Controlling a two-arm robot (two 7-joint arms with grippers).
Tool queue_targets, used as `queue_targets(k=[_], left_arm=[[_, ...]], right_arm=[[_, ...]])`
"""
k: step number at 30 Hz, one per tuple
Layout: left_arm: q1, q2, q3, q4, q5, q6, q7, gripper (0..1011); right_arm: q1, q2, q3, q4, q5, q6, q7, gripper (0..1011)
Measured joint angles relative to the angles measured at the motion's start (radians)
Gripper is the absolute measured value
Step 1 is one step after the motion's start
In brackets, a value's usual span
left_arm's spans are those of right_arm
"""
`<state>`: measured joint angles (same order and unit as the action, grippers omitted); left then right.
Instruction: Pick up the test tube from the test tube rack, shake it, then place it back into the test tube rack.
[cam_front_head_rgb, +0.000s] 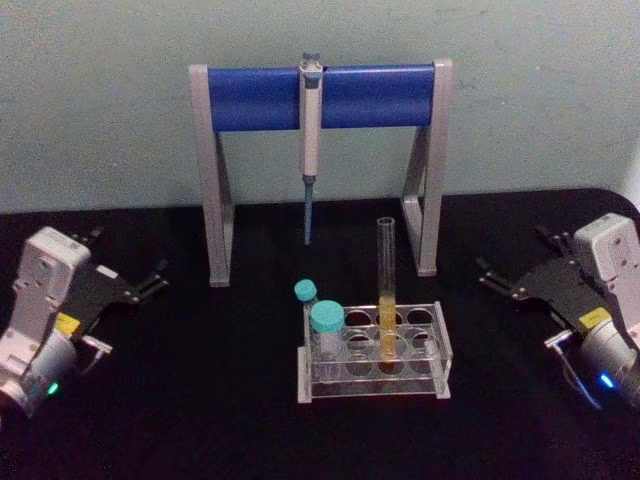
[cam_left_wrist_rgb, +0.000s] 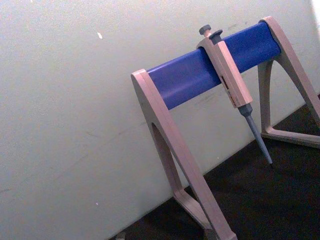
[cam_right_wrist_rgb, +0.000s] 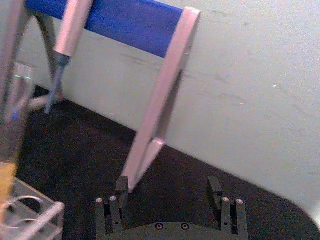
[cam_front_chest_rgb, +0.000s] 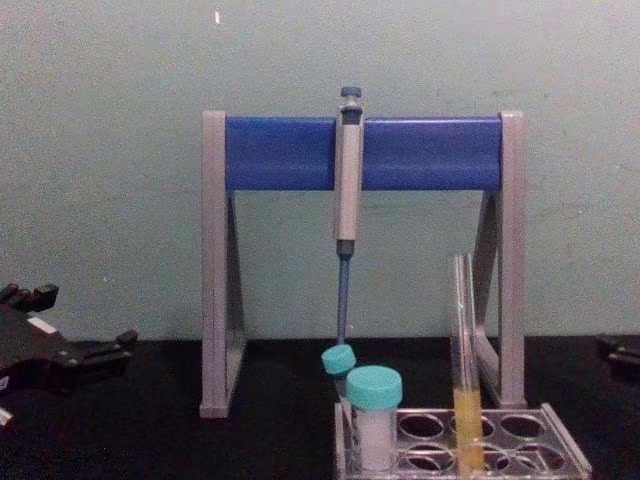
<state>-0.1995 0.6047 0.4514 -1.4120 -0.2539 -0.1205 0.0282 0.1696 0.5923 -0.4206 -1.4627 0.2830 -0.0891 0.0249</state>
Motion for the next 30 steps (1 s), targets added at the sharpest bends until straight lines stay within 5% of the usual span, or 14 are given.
queue_targets(k=[16,30], left_arm=[[0.000,0.000,0.000,0.000,0.000,0.000,0.000,1010],[0.000,0.000,0.000,0.000,0.000,0.000,0.000,1010]], right_arm=[[-0.047,-0.036,0.032,-0.125,0.175,0.120,0.193,1000],[-0.026,-0.071,0.010,-0.134,0.219,0.221,0.323,1000]])
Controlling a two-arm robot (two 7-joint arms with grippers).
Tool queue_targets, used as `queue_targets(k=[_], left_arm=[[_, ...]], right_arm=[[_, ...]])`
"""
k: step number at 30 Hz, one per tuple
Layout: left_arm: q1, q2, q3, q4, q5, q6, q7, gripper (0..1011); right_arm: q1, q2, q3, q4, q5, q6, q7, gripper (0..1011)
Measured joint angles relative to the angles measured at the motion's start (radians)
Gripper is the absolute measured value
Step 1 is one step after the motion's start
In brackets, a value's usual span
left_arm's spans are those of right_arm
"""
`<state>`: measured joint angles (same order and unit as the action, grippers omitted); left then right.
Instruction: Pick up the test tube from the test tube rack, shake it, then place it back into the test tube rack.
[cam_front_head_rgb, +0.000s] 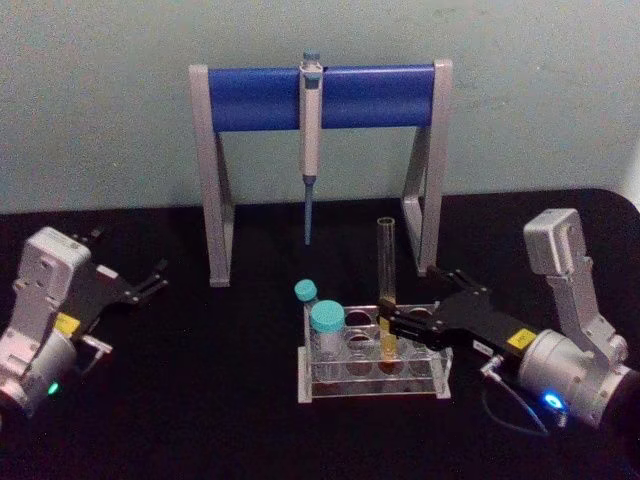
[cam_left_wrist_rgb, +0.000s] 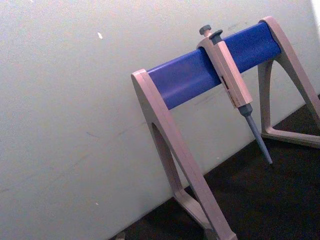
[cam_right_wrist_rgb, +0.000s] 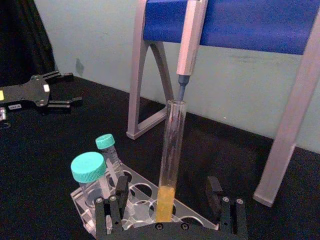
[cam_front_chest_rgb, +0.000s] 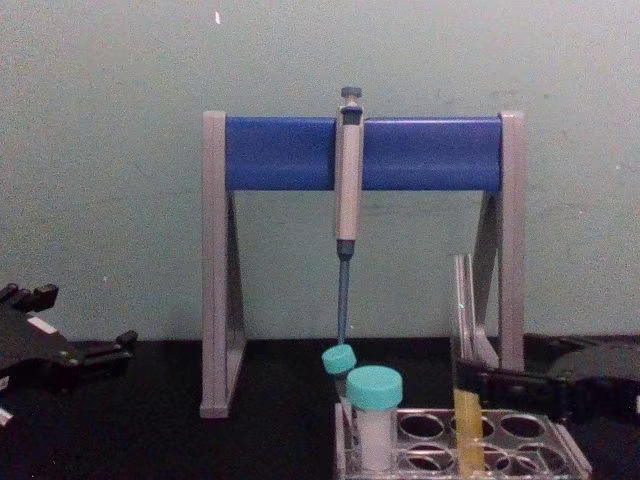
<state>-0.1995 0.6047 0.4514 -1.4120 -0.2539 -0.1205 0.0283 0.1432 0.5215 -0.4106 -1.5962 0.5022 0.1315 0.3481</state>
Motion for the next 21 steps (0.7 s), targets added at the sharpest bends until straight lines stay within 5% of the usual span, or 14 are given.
queue_targets(k=[21], left_arm=[[0.000,0.000,0.000,0.000,0.000,0.000,0.000,1010]], right_arm=[[0.147,-0.106,-0.034,0.170,-0.055,-0.006,0.087,1000]])
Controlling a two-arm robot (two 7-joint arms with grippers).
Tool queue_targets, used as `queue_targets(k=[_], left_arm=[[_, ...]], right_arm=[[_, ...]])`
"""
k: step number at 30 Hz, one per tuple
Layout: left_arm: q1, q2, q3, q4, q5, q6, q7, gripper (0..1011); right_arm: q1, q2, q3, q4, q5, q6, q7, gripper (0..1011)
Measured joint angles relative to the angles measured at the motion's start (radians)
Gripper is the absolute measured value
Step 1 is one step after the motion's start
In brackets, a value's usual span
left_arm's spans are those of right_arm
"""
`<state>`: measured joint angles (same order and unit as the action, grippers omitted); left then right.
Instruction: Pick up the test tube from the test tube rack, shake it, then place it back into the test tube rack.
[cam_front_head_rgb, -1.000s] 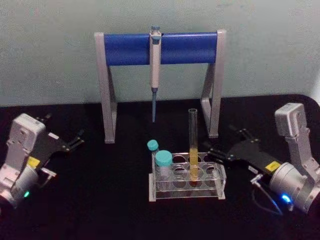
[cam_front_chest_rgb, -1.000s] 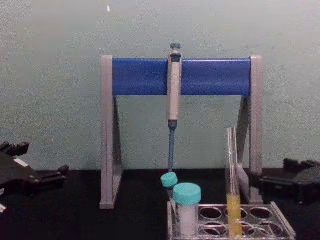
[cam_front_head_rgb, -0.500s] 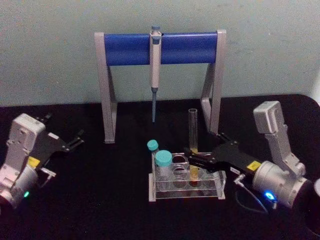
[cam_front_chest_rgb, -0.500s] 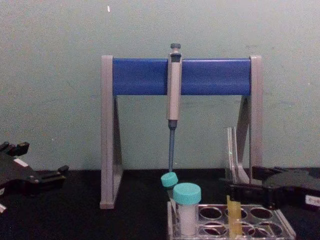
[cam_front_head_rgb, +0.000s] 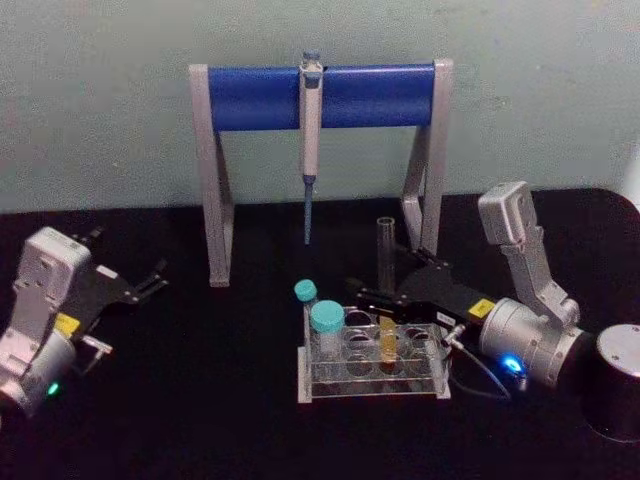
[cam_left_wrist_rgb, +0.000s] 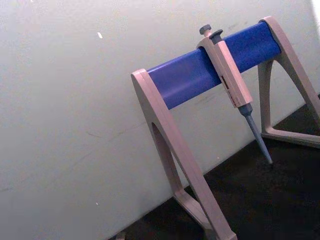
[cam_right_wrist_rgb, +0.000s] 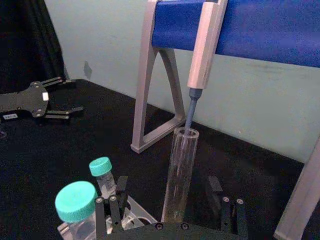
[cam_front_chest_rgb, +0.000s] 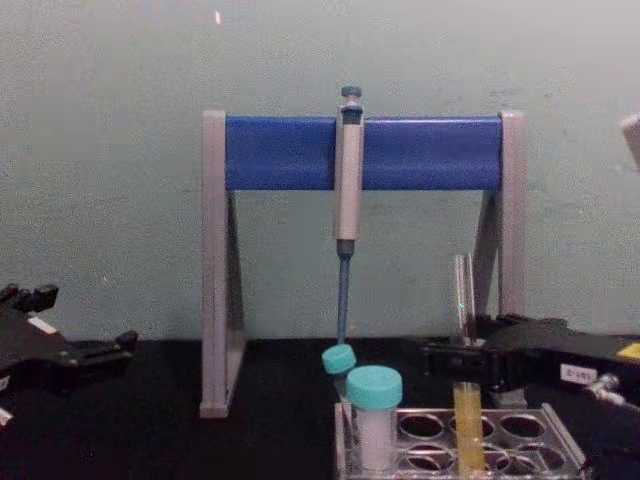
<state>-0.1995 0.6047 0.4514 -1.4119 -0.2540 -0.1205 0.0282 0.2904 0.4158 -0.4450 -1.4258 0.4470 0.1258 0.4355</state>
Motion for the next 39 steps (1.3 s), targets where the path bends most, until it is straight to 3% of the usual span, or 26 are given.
queue_targets(k=[21,30,39], left_arm=[[0.000,0.000,0.000,0.000,0.000,0.000,0.000,1010],[0.000,0.000,0.000,0.000,0.000,0.000,0.000,1010],[0.000,0.000,0.000,0.000,0.000,0.000,0.000,1010]], right_arm=[[0.018,-0.014,-0.004,0.023,-0.008,-0.003,0.008,988],[0.017,-0.014,-0.003,0.022,-0.007,-0.003,0.008,784],[0.016,-0.013,-0.003,0.021,-0.006,-0.003,0.007,477]])
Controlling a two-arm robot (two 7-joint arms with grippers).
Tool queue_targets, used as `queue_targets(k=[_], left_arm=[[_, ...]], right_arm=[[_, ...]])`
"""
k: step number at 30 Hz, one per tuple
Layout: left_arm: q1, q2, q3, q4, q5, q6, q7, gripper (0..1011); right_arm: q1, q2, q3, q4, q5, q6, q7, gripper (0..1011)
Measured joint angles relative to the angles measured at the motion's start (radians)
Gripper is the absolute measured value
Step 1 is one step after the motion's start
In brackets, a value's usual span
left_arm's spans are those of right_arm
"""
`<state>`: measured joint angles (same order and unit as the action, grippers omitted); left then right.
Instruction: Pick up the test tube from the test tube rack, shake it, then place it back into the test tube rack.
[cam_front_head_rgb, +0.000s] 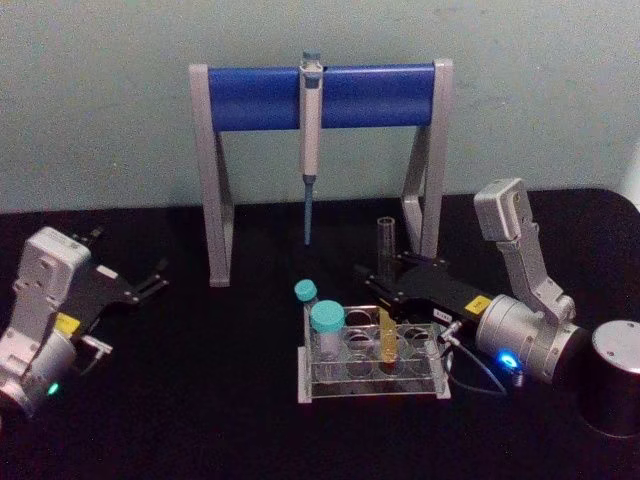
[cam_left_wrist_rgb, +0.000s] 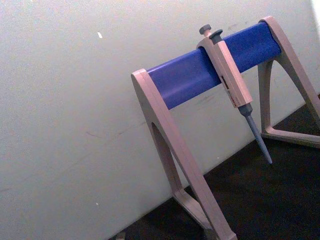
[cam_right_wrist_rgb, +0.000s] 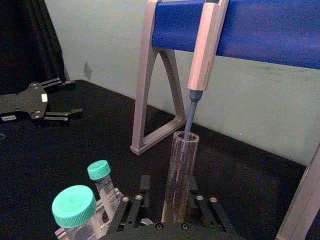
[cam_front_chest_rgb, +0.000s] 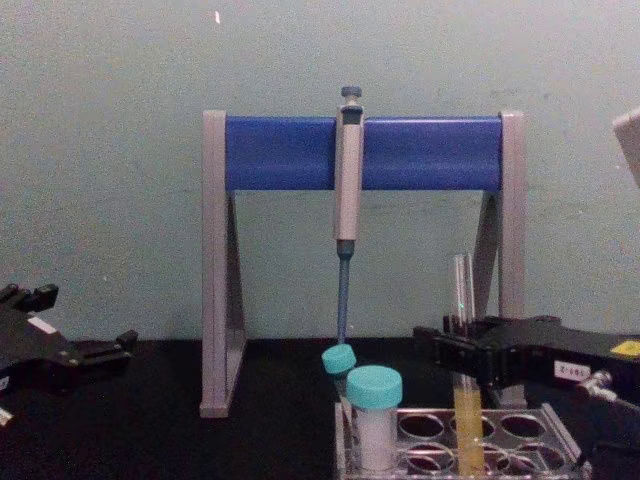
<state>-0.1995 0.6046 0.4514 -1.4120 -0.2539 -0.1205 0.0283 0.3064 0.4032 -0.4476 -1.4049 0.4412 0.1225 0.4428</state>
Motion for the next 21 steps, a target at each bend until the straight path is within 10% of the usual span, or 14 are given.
queue_targets(k=[8,21], left_arm=[[0.000,0.000,0.000,0.000,0.000,0.000,0.000,1010],[0.000,0.000,0.000,0.000,0.000,0.000,0.000,1010]], right_arm=[[-0.001,0.000,0.000,-0.001,0.001,0.000,0.000,232],[-0.002,-0.001,0.001,0.000,0.001,-0.008,0.002,225]])
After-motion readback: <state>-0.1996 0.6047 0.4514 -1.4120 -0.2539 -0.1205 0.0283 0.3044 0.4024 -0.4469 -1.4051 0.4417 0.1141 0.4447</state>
